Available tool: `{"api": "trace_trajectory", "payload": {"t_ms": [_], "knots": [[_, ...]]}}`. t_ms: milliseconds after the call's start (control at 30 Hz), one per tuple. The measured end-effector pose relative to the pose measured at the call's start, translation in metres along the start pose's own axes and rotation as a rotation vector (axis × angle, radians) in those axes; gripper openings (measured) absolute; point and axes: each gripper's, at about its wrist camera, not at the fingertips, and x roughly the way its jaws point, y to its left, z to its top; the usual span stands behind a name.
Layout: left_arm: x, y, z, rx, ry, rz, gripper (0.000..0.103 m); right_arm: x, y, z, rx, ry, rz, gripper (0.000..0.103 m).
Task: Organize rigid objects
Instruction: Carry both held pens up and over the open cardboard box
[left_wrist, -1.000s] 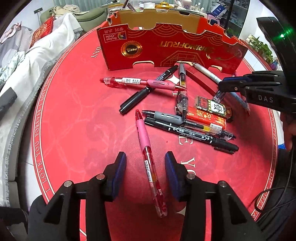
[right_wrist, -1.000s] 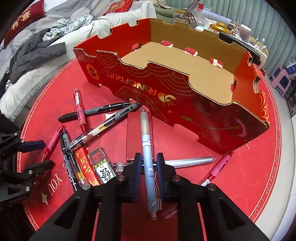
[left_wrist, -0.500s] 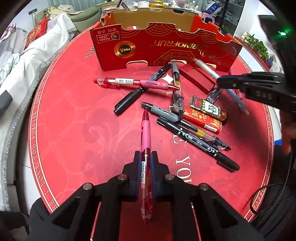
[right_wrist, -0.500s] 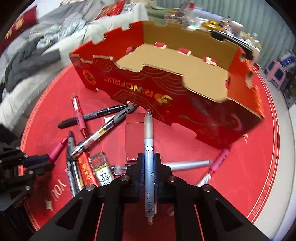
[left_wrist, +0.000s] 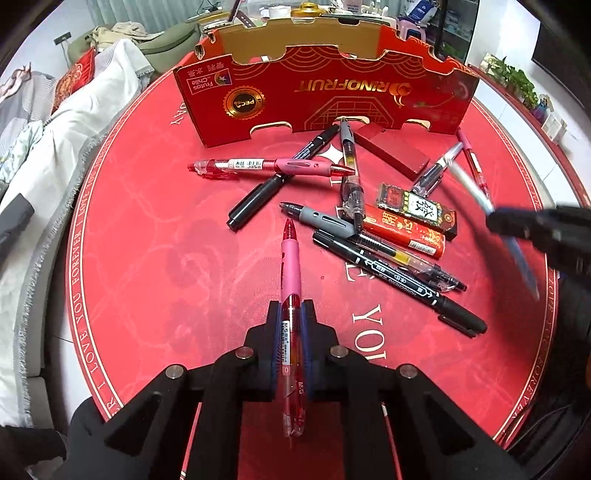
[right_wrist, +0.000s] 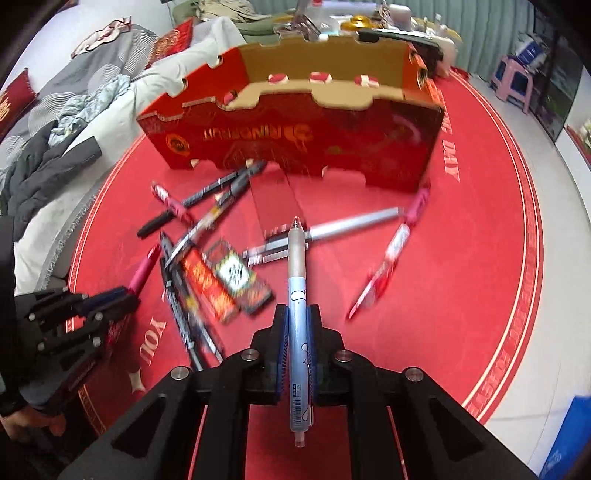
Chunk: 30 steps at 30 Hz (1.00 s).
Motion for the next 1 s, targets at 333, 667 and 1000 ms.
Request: {"api": "trace_trajectory", "payload": {"t_ms": [333, 667, 1000], "knots": [[-0.004, 0.008, -0.008, 0.005, -0.026, -0.020, 0.011, 0.008, 0.001, -0.014, 0.030, 0.050, -0.062, 0.010], [-0.008, 0.014, -0.012, 0.009, -0.032, -0.028, 0.011, 0.007, 0.013, -0.016, 0.011, 0.041, -0.104, 0.010], [-0.012, 0.020, -0.016, 0.005, -0.050, -0.049, 0.010, 0.007, 0.023, -0.016, 0.015, 0.045, -0.148, 0.010]]}}
